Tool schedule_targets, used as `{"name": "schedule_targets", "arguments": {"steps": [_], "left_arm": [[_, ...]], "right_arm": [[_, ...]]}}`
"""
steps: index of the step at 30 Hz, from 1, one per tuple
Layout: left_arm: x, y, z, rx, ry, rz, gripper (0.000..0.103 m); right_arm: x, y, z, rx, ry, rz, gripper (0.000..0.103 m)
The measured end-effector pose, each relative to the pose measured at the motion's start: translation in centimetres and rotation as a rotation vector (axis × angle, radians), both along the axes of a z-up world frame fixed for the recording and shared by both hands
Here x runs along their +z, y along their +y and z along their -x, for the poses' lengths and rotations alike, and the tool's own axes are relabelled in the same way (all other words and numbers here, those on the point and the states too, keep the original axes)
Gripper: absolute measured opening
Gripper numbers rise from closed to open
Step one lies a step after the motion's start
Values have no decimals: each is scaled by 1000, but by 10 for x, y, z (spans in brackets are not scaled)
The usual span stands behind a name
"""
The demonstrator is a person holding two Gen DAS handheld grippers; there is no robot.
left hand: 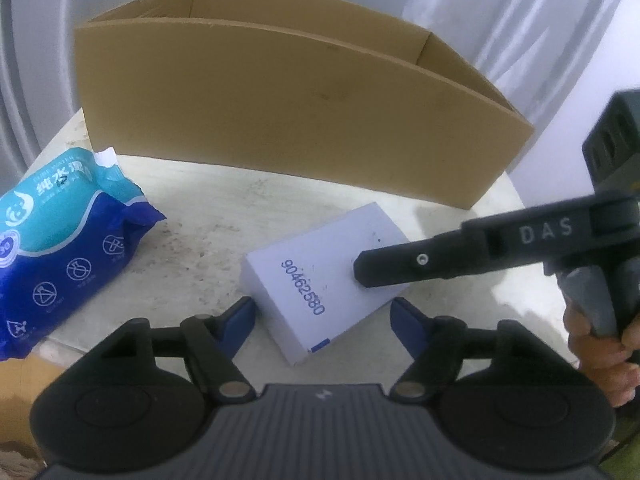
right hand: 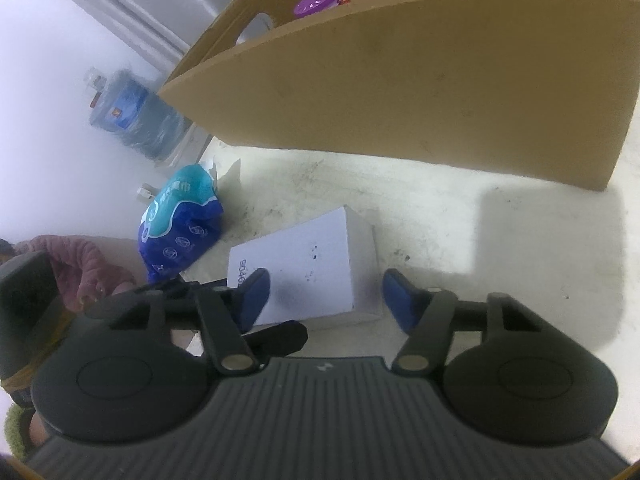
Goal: Organize objects
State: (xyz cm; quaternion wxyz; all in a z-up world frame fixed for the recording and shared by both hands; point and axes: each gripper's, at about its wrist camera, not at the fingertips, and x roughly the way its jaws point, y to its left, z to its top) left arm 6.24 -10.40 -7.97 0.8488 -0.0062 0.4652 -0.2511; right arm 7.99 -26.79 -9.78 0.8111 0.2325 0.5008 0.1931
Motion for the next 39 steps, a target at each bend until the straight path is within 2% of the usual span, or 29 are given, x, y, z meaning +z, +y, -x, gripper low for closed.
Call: {"name": "schedule_targets", "arguments": {"steps": [2,6,11,17,25,39], "left_arm": [[1,-2,3,0,-1,-24,67],[3,-4,11,-5,4,-24,56],[4,-5,17,-27,-7,-23,54],[2,-8,13,-44,1,-43,55],[1,-12,11,-53,-11,-60,69],[3,-24,11,-46,-27,-94,73]], "right_arm": [[1,0,0,11,-7,7,55],[4,-3,1,19,-13,29,54],[4,-13,8,21,-13,34,54],[-1,-16,9,0,-4,3,56],[-2,-13,6,9,-17,6,59],[1,-8,10,6,-43,35,60]]}}
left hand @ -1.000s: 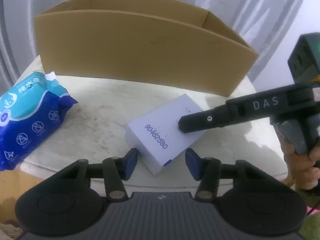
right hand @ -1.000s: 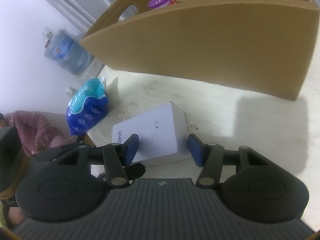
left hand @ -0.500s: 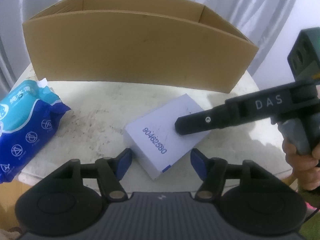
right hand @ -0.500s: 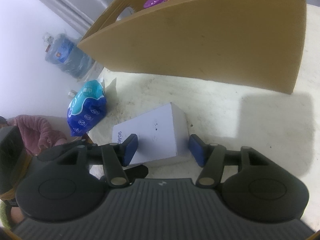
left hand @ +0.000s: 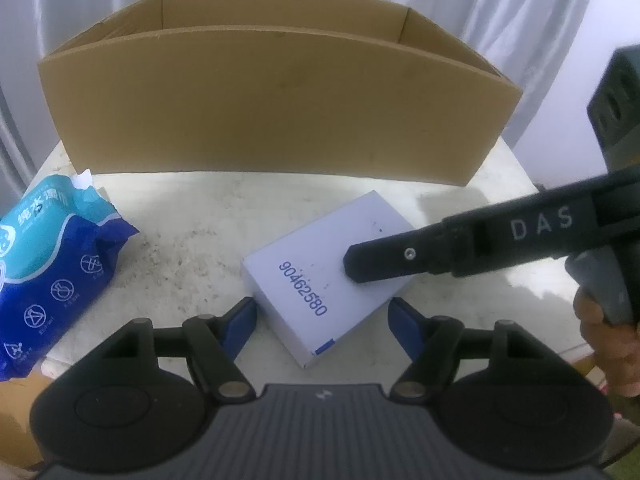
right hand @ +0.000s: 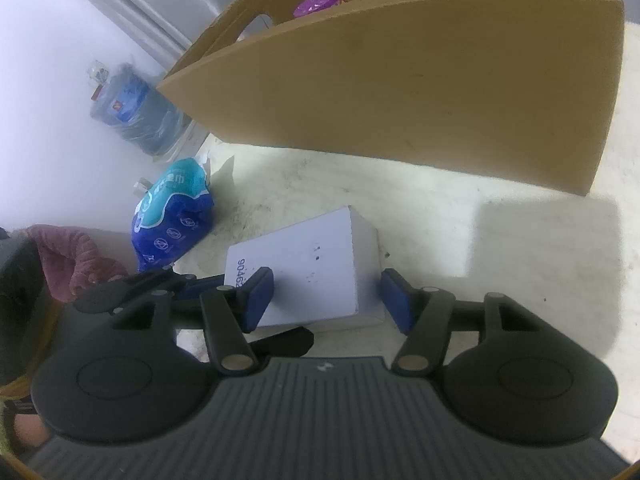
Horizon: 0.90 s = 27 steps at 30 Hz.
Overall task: Organize objects
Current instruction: 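Close the right gripper around the small white printed box, then lift the white box off the table with the right gripper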
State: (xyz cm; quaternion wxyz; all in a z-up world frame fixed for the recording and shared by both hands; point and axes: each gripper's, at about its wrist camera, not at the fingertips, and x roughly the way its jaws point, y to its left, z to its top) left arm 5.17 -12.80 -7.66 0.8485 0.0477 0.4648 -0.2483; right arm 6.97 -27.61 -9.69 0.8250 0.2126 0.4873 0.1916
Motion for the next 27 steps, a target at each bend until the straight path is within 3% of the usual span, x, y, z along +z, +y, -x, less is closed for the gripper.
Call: {"name": "schedule_targets", "arguments": {"steps": [27], "left_arm": [[22,8,16,38,-59,2,69]], "right_arm": [[26,10,10,-8,-49,19,59]]}}
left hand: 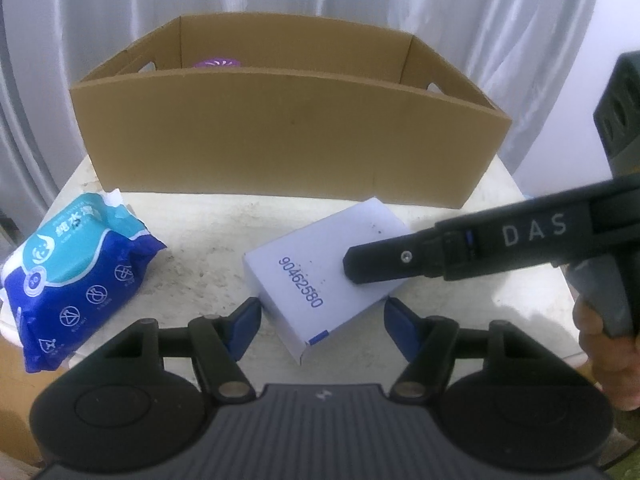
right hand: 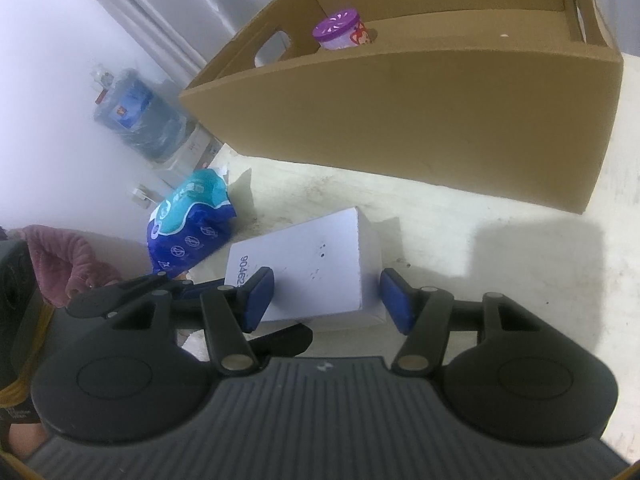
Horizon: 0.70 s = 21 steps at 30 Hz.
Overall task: Organize objects
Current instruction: 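Lift the white box off the table with the right gripper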
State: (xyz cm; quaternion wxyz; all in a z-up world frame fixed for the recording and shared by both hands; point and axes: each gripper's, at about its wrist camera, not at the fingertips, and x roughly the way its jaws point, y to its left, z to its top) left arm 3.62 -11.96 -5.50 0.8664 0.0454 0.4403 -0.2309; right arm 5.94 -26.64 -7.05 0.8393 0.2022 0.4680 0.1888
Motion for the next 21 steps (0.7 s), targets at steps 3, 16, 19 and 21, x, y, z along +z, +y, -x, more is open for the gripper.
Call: {"name": "schedule_targets", "arguments": {"steps": [3,16,19,21], "left_arm": [[-3,-1,-5,3,-12,-1,69],[21,-1,13,15,-66,-8,68],[28,1,16,18,-84,-9,68],[33,1,17,21,-97,-7,68]], "right_arm": [[4,1,2,1,-10,-2,59],[22,3,14,10,-52,-3,59],[28,4,17,12,-65,-5,59],[33,5,18,15,-74,-5,59]]}}
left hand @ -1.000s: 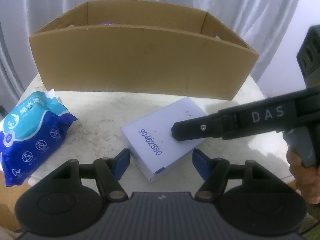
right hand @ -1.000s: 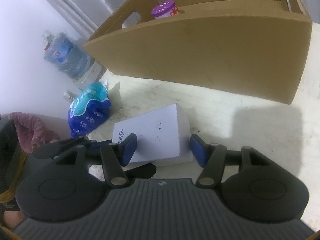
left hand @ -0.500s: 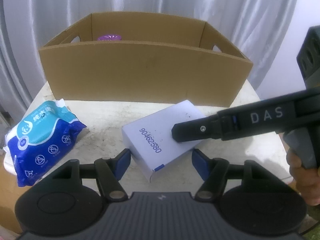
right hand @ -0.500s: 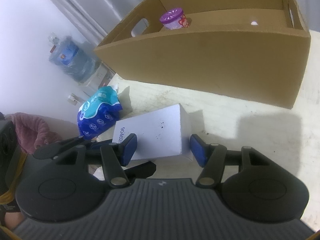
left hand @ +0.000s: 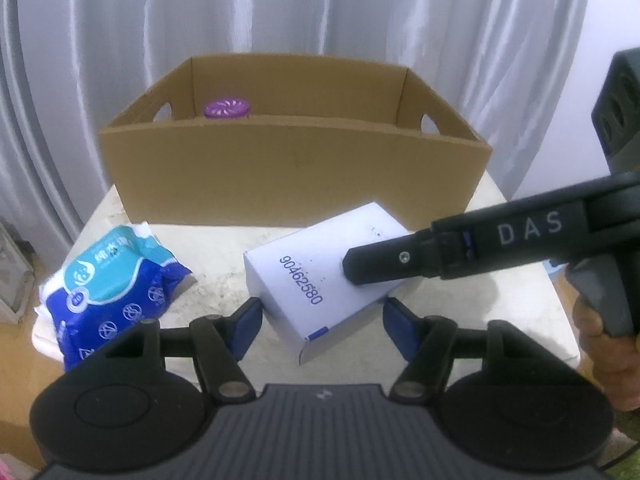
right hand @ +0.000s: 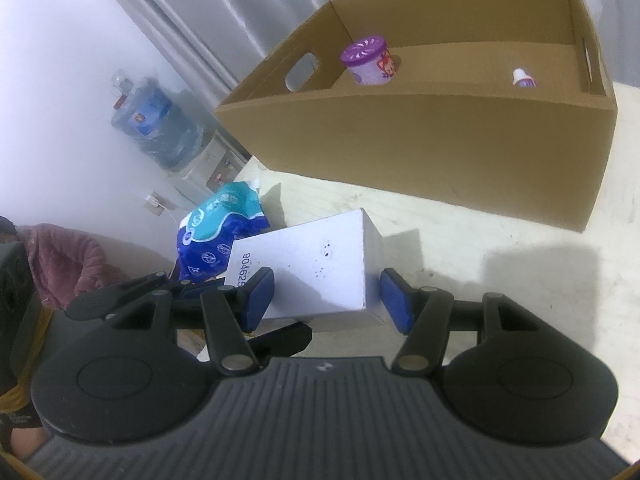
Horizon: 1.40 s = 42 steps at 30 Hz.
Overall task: Organize objects
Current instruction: 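Lift the white box off the table with the right gripper, then carry the white box over the cardboard box and lower it inside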
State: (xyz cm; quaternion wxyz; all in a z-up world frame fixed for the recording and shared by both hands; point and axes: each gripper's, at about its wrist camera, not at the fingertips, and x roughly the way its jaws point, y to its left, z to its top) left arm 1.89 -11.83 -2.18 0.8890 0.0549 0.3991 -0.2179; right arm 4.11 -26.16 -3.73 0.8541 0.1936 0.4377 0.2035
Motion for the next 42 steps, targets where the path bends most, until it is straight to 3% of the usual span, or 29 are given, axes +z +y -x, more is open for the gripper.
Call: {"name": "schedule_targets", "arguments": {"steps": [16,26,34,42], "left_arm": [[64,4,-13,8,-148,-22,67],[83,-11,-65,-28,-163,-25,67],[83,-35,-145,-77,-59,-14,67],[58,-70,-235,-110,122,-40,67]], "right_arm": [[64,-5,-12,15,-130,-35,59],[90,-17,-55,-14,-151,-25,59],[89,-42,-128,-44,-94,-3,59],[59,-73,-219,-59,42,27,59]]}}
